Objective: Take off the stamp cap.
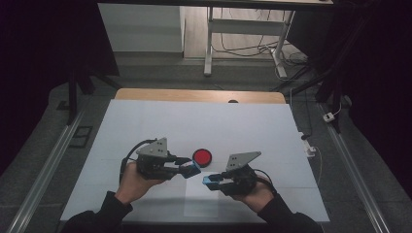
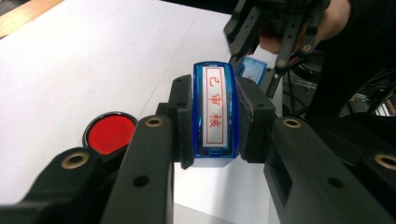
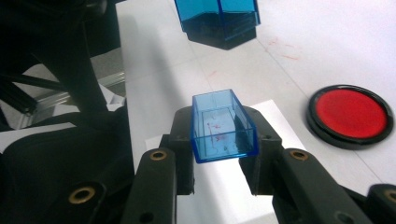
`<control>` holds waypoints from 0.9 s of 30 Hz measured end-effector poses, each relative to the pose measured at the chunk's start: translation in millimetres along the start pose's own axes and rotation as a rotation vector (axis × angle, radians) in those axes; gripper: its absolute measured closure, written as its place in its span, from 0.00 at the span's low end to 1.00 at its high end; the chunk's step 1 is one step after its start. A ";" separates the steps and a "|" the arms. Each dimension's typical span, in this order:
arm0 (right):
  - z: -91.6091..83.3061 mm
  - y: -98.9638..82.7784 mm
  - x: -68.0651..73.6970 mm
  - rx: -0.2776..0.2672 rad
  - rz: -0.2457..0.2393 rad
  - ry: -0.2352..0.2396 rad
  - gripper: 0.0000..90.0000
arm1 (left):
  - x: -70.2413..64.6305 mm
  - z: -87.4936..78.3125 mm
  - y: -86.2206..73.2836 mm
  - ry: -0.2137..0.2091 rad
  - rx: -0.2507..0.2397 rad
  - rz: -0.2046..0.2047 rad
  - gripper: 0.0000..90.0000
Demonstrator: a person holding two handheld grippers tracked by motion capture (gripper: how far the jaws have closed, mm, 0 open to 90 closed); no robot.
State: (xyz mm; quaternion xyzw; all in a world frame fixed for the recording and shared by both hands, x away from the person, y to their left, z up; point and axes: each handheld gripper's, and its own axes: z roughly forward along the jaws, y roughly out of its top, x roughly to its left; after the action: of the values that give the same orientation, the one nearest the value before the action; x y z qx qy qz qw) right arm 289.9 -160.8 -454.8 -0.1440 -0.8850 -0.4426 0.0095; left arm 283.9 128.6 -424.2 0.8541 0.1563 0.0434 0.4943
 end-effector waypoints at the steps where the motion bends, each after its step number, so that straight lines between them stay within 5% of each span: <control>1: 0.0 0.0 0.0 0.000 0.000 0.000 0.76 | 0.4 0.1 -0.2 0.004 0.003 -0.002 0.78; 9: -12.4 -7.6 5.2 0.005 -0.039 -0.084 0.76 | 1.5 0.0 -1.3 0.030 0.012 -0.022 0.78; 27: -43.5 -25.2 14.0 -0.030 0.019 -0.238 0.76 | 5.9 0.0 -3.6 0.094 0.034 -0.064 0.78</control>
State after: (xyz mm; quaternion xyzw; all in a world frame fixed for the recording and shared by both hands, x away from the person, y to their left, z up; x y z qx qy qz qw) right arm 265.0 -205.8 -446.1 -0.2040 -0.8718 -0.4355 -0.0936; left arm 288.6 132.0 -427.8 0.8540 0.2074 0.0650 0.4727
